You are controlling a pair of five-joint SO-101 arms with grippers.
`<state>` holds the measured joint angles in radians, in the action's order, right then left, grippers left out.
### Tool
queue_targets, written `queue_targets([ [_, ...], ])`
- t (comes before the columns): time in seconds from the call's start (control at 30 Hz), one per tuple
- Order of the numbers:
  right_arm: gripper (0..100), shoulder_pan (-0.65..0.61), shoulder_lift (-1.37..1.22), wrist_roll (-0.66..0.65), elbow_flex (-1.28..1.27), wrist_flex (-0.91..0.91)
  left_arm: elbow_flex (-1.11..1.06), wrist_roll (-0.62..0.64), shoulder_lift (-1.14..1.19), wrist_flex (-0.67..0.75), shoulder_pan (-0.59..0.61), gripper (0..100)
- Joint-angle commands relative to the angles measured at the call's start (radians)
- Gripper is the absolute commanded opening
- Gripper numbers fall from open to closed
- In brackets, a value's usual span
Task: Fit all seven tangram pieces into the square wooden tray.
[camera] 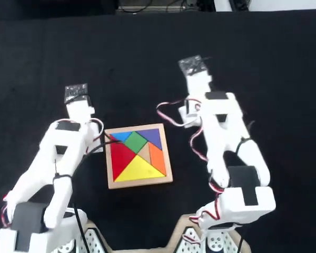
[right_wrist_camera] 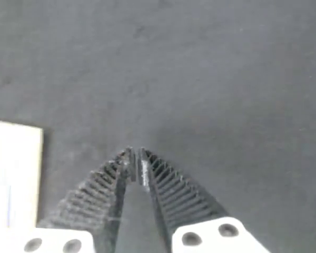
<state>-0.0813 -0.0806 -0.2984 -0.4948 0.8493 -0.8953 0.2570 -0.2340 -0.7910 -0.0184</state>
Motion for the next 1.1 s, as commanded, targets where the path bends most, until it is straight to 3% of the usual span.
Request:
queue_targets([
  [0.0, 1.1, -0.061, 0.048, -0.029, -0.015, 0.011, 0.038, 0.087, 0.051, 0.026, -0.061, 3],
  [0.43, 1.1, -0.068, 0.050, -0.031, -0.035, 0.020, 0.251, 0.101, 0.213, -0.021, -0.142, 3],
  [0.87, 1.1, -0.112, 0.048, -0.005, -0.094, 0.028, 0.251, 0.098, 0.206, -0.023, -0.127, 3],
  [1.07, 1.1, -0.129, 0.051, -0.003, -0.097, 0.028, 0.255, 0.101, 0.215, 0.038, -0.185, 3],
])
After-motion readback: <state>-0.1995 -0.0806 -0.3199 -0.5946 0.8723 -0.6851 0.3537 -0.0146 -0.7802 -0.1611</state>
